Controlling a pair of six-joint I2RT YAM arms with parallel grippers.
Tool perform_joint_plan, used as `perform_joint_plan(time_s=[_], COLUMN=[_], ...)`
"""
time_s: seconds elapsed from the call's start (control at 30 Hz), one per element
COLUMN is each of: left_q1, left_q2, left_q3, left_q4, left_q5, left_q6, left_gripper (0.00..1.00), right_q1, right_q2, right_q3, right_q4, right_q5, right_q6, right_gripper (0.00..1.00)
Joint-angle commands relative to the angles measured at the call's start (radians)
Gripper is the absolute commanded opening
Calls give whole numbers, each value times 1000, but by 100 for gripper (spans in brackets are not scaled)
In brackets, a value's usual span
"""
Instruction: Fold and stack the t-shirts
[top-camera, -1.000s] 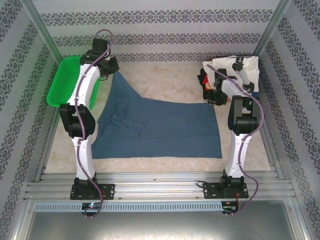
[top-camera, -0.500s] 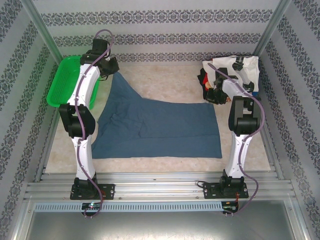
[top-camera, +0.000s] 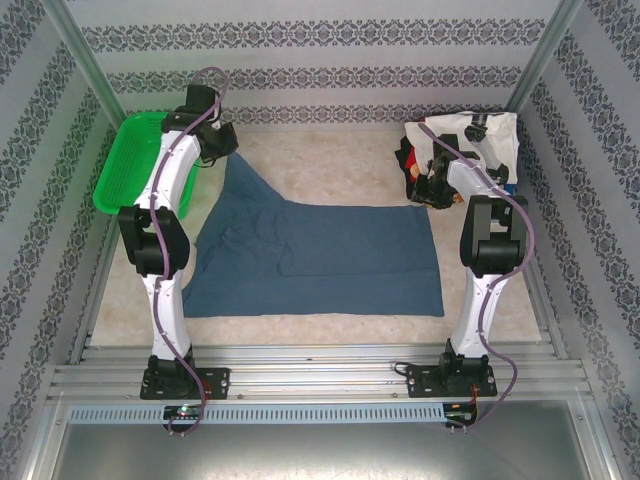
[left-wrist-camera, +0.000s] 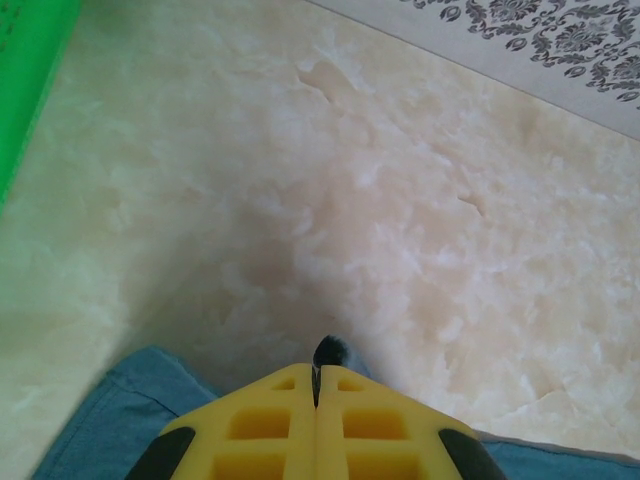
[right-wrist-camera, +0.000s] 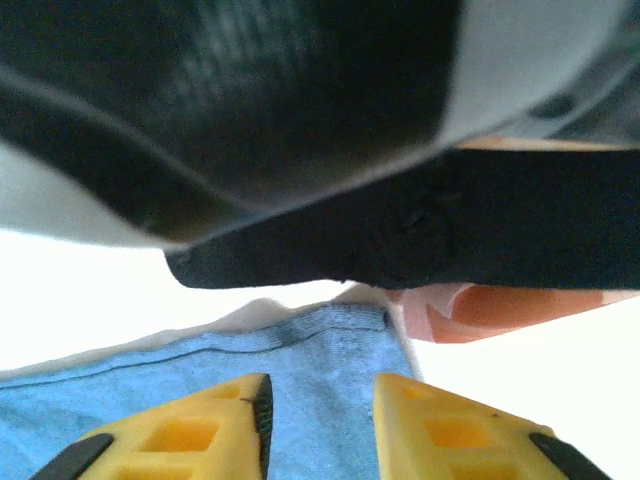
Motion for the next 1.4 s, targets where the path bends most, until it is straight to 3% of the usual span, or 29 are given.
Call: perform_joint_plan(time_s=[0.0, 0.5, 0.63, 0.8, 0.93, 1.37], left_q1=[11, 31, 37, 38, 44, 79], left_q2=[-59, -136, -160, -186, -201, -220], left_q3=[-18, -140, -178, -225, -243, -265], left_q4=[27, 77, 90, 106, 111, 144], left_q5=[19, 8, 10, 8, 6, 43], left_q6=[18, -2, -4, -3, 0, 16], left_gripper=[0, 0, 0, 0, 0, 0], right_q1=[13, 59, 61, 65, 64, 68], right_q2=[38, 144, 162, 173, 147, -66], right_q3=[35, 111, 138, 146, 119, -27], right_q4=[-45, -90, -111, -127, -101, 44], right_q5=[53, 163, 184, 186, 192, 156], right_q6=[-30, -55, -53, -58, -51, -31], right_gripper=[39, 35, 28, 11, 0, 0])
